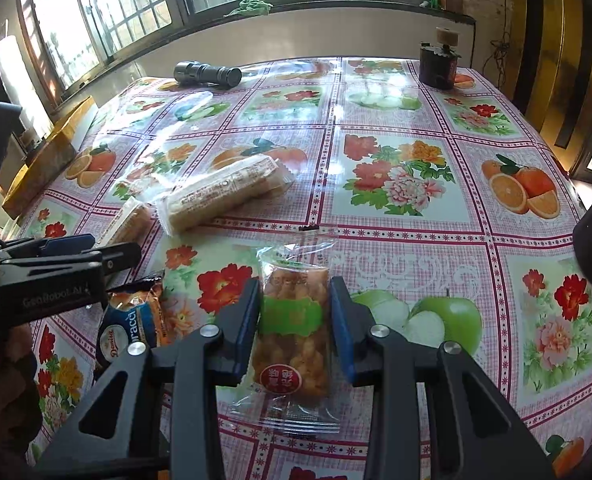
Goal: Organize snacks
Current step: 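Carry the white bar and the dough-twist bag over the red-rimmed tray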
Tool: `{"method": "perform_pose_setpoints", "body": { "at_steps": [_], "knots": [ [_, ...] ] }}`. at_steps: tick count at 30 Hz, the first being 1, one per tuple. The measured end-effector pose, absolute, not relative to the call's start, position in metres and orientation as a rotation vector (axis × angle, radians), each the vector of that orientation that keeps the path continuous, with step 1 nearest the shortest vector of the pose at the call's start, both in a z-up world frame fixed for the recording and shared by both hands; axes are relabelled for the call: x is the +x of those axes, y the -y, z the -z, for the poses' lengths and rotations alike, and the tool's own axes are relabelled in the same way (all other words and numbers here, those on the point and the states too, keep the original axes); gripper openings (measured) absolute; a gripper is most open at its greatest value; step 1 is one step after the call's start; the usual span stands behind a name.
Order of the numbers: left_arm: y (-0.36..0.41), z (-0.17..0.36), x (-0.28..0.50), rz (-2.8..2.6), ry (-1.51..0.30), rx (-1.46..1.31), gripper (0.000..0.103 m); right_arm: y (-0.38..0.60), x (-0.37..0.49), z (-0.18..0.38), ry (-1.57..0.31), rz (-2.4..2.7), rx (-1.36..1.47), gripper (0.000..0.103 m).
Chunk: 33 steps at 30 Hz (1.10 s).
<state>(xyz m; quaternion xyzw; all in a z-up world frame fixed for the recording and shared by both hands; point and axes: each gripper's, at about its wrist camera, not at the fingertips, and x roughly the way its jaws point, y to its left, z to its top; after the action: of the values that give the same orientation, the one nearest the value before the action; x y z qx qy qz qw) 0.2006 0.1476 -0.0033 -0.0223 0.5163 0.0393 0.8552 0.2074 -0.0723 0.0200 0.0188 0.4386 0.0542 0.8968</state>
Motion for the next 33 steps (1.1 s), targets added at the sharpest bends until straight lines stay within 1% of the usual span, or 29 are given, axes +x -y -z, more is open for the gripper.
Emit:
{"method": "perform_pose_setpoints", "body": {
  "at_steps": [1, 2, 8, 13, 22, 27, 33],
  "knots": [
    [-0.147, 0.002, 0.199, -0.078, -1.084, -0.044, 0.035, 0.073, 0.206, -0.02, -0.911, -0.117, 0.035, 0.036],
    [-0.147, 0.002, 0.198, -0.073, -1.091, -0.046, 0.032, 0.072, 0.204, -0.02, -0.913, -0.122, 0.031, 0.036],
    [-0.153, 0.003, 0.178, -0.083, -1.109, -0.088, 0.032, 0.074, 0.186, -0.02, -0.913, -0.174, 0.041, 0.035],
    [-0.158, -0.001, 0.146, -0.123, -1.117, -0.123, 0.032, 0.078, 0.161, -0.027, -0.897, -0.208, 0.068, 0.035],
    [-0.158, -0.038, 0.066, -0.257, -1.01, -0.107, 0.032, 0.063, 0.105, -0.057, -0.838, -0.307, 0.097, 0.036],
    [-0.164, -0.051, 0.027, -0.307, -0.971, -0.108, 0.032, 0.04, 0.079, -0.069, -0.82, -0.31, 0.03, 0.036],
    [-0.169, -0.06, -0.001, -0.353, -0.943, -0.09, 0.032, 0.018, 0.06, -0.082, -0.779, -0.196, -0.125, 0.036]
  ]
}}
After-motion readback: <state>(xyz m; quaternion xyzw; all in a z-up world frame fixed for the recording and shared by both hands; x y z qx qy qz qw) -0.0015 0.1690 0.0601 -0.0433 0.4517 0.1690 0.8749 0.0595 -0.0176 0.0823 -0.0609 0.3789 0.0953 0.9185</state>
